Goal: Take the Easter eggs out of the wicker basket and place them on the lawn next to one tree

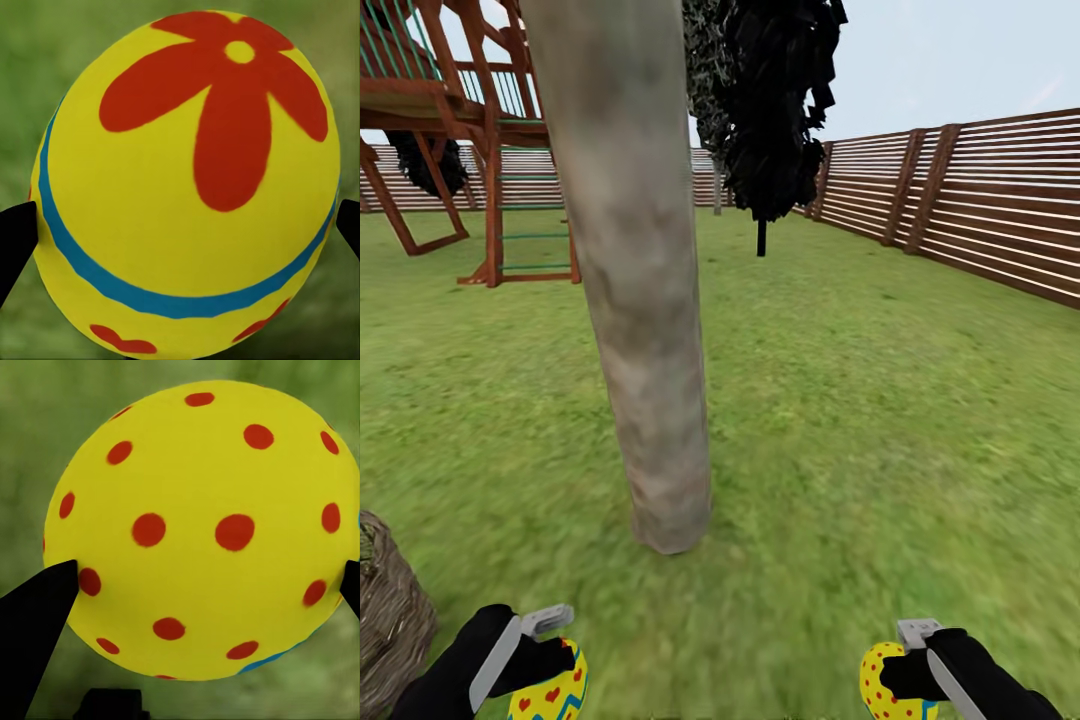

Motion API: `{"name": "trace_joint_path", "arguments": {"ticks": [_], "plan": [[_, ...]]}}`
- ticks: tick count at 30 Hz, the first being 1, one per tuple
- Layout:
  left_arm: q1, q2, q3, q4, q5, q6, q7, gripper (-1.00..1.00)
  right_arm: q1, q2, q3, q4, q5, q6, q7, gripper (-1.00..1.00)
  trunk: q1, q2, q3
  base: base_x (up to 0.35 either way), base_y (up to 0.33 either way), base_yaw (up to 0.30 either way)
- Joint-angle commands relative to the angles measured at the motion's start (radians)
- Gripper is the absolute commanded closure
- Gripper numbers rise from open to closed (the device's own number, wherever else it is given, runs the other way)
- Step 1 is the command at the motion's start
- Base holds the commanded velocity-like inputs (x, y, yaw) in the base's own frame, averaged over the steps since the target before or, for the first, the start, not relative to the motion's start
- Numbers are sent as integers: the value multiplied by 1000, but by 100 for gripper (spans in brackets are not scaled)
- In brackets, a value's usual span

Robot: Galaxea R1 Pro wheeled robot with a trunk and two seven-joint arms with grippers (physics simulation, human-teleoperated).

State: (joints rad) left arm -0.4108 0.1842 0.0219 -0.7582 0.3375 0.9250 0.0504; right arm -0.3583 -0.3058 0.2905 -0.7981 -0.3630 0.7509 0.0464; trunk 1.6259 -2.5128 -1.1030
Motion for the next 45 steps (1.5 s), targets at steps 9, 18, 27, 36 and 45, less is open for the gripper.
{"name": "trace_joint_path", "arguments": {"ticks": [9, 18, 27, 36, 45], "plan": [[0, -2, 1, -1, 8, 5, 6, 100, -1, 1, 3, 11, 6, 4, 5, 100, 4, -3, -36, 0, 0, 0], [0, -1, 1, -1, 8, 5, 6, 100, -1, 1, 2, 11, 6, 4, 6, 100, 8, -5, -71, 0, 0, 0], [0, -2, 0, 0, 8, 5, 6, 100, -1, 1, 2, 11, 6, 4, 6, 100, 12, -7, -105, 0, 0, 0], [0, -2, 0, 0, 8, 5, 6, 100, -1, 1, 5, 11, 6, 4, 6, 100, 16, -9, -140, 0, 0, 0], [0, -2, -2, 0, 6, 5, 6, 100, -1, 2, 12, 11, 6, 4, 6, 100, 20, -11, -175, 0, 0, 0]]}}
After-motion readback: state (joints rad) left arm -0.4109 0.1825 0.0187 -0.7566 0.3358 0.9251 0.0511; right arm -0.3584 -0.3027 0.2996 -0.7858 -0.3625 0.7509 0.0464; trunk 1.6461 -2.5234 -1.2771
